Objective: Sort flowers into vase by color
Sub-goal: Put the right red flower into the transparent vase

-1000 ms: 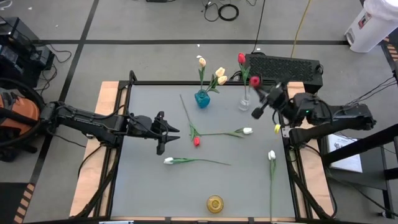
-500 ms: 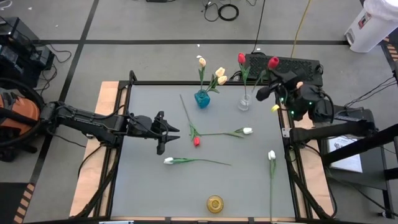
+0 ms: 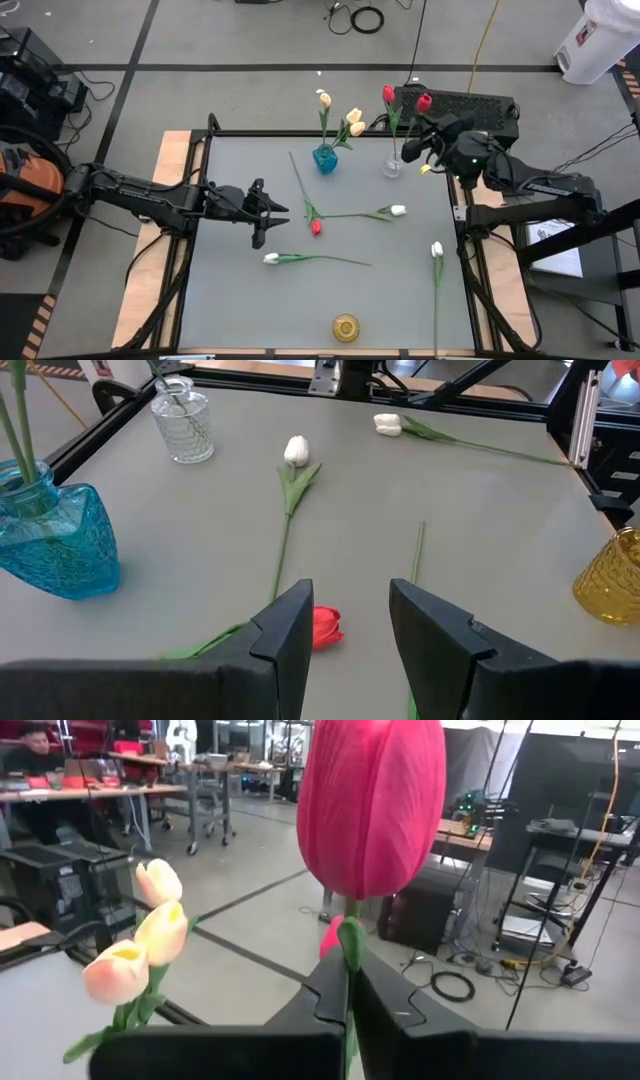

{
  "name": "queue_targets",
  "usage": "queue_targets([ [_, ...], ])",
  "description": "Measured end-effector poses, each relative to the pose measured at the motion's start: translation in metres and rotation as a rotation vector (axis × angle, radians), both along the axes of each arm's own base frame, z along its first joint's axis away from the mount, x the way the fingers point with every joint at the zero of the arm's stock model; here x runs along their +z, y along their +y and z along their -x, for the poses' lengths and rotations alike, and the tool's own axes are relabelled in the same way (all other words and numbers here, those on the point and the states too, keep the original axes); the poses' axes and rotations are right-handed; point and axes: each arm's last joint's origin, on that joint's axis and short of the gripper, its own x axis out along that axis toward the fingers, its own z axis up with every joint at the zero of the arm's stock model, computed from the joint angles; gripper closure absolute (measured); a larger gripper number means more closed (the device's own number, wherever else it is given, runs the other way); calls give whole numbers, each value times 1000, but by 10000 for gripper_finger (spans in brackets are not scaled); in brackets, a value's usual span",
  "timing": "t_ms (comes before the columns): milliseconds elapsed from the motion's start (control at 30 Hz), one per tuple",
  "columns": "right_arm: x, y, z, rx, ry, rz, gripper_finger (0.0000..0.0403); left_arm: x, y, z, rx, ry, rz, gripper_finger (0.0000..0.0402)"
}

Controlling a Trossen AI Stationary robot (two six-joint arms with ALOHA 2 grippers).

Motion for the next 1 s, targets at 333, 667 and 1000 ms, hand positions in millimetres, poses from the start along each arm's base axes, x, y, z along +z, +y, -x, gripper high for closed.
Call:
queue_targets([
  [333, -4, -1, -7, 29, 44, 1, 402, 0, 0, 0, 0, 0, 0, 261],
  [667, 1, 3, 1, 136, 46, 20, 403, 0, 0, 0, 2, 4, 4, 261],
  [1000, 12, 14, 52, 162, -91, 68, 403, 0, 0, 0, 2, 5, 5, 261],
])
